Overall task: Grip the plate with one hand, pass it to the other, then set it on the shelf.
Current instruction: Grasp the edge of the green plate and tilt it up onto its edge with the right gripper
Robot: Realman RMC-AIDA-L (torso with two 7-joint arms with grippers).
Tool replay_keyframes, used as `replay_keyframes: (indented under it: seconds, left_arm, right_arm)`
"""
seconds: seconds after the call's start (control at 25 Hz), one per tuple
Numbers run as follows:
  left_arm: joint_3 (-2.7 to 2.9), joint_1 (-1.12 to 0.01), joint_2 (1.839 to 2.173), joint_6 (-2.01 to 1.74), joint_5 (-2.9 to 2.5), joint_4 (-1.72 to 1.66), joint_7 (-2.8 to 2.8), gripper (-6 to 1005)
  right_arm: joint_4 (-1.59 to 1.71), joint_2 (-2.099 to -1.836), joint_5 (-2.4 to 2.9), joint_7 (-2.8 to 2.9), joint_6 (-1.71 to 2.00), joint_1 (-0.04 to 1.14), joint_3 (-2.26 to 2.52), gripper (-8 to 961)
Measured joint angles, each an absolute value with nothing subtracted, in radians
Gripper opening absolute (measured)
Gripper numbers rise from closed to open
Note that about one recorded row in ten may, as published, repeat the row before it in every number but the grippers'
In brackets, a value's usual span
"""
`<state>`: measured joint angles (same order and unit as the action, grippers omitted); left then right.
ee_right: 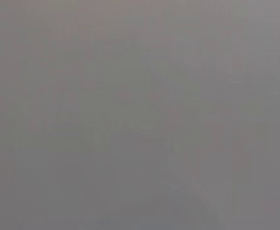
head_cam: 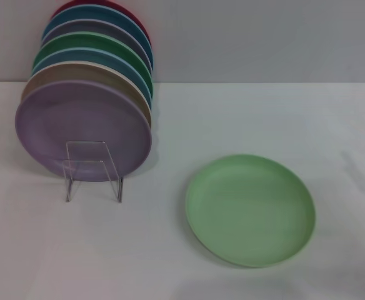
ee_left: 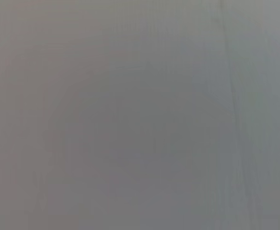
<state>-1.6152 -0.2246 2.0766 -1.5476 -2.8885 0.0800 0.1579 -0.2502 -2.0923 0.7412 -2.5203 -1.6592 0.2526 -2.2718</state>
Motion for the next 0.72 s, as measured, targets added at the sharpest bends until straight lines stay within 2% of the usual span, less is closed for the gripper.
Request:
replay_keyframes:
  seconds: [0.28, 0.56, 0.68, 0.72]
  left_arm:
    - [-1.615, -0.224, 2.077, -1.547, -2.886, 0.080, 0.158, 840]
    - [-1.616, -0.222, 2.076, -1.547, -2.883, 0.086, 0.164, 839]
    - [-1.616, -0.223, 2.077, -1.546, -2.883, 0.083, 0.165, 839]
    - [-1.616, -0.224, 2.077, -1.546, -2.883, 0.080, 0.166, 839]
  right_arm:
    - [-0.326, -2.083, 0.791, -2.399, -1.607, 0.266, -2.239, 834]
    - [-0.825, -2.079, 1.091, -1.847, -1.179, 0.241, -2.134, 835]
    - [-1.053, -2.078, 1.366, -1.514, -1.059, 0.244, -2.099, 835]
    - [-1.179, -2.076, 1.602, -1.270, -1.038, 0.274, -2.087, 835]
